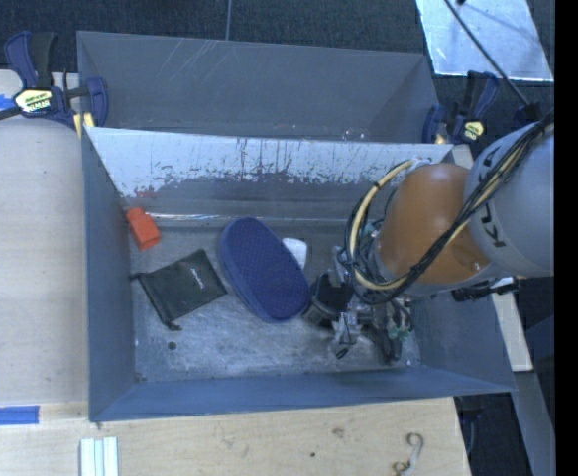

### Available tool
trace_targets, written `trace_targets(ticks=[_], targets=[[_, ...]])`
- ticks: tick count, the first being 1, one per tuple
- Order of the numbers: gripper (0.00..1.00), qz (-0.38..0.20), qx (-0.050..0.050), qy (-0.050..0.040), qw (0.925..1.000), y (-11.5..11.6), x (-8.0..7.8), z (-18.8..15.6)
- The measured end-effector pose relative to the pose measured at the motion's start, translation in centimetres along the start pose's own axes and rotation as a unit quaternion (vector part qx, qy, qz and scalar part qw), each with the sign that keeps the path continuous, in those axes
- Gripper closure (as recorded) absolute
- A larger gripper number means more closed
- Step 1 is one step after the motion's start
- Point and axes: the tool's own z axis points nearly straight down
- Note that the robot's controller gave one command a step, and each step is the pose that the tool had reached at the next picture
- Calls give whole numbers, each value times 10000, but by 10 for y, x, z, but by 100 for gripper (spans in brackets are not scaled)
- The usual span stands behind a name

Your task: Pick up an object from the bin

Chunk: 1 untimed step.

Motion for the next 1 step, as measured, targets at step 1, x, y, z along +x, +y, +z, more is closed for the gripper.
trace_targets(ticks=[1], targets=[[100,-9,-1,-48,10000,0,-3,-4]])
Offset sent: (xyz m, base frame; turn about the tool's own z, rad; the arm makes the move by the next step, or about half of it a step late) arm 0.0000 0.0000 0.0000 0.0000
